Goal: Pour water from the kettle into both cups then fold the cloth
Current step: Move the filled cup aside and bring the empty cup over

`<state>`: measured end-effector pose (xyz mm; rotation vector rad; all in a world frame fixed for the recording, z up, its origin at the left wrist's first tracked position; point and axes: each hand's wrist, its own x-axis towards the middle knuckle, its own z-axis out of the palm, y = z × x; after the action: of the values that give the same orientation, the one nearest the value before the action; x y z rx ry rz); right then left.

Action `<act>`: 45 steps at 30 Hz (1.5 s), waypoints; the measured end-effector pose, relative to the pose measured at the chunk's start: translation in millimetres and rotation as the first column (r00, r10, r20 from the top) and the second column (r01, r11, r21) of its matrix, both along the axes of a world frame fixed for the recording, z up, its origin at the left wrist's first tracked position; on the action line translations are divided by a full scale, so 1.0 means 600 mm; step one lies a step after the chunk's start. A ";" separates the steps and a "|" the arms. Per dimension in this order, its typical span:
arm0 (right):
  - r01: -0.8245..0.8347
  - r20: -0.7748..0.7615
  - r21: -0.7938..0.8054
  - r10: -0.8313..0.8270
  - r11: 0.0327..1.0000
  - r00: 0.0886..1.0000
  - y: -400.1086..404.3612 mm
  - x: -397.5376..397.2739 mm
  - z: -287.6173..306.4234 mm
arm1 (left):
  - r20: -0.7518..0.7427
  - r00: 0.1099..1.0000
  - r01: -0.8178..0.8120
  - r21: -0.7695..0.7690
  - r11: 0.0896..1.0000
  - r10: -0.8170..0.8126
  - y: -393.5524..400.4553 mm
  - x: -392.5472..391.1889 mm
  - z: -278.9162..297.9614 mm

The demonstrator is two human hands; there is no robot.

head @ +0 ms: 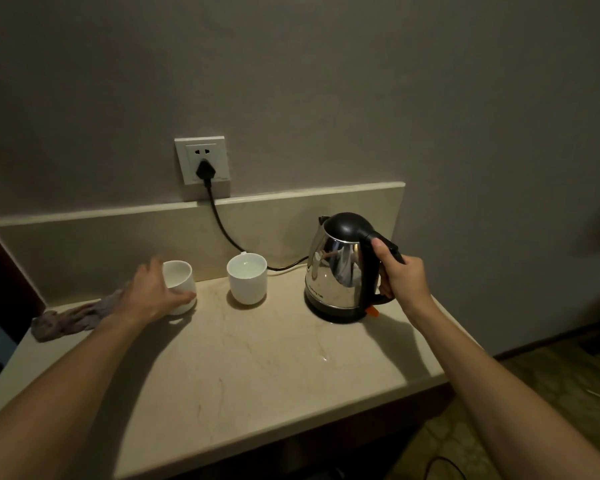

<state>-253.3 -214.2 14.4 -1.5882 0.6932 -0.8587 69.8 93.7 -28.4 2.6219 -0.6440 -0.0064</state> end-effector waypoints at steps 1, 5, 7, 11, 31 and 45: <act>0.001 0.002 0.002 -0.001 1.000 1.000 0.000 0.000 0.001 | 0.003 1.000 0.006 0.003 1.000 -0.006 0.002 -0.001 0.000; 0.002 0.001 -0.004 -0.002 1.000 1.000 0.003 0.000 0.002 | 0.016 0.999 0.043 0.008 0.999 -0.043 0.012 -0.031 0.005; 0.008 -0.001 -0.004 -0.008 1.000 1.000 0.003 -0.001 0.001 | 0.031 0.997 0.076 -0.020 0.997 -0.076 0.018 -0.054 0.004; 0.018 -0.011 0.000 -0.018 1.000 1.000 0.007 -0.002 0.003 | -0.011 0.989 0.147 -0.061 0.987 -0.148 0.034 -0.117 0.012; 0.003 -0.010 0.041 -0.003 0.999 1.000 0.025 -0.010 0.015 | -0.007 0.887 0.460 -0.093 0.883 -0.462 -0.079 -0.278 0.005; 0.133 0.070 0.091 -0.140 0.987 0.988 0.027 0.015 0.021 | -0.035 0.844 0.531 -0.097 0.842 -0.536 -0.087 -0.249 -0.002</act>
<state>-244.2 -197.8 27.0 -1.4368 0.7810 -0.9723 -79.8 41.5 -29.8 2.2658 -1.3029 -0.2230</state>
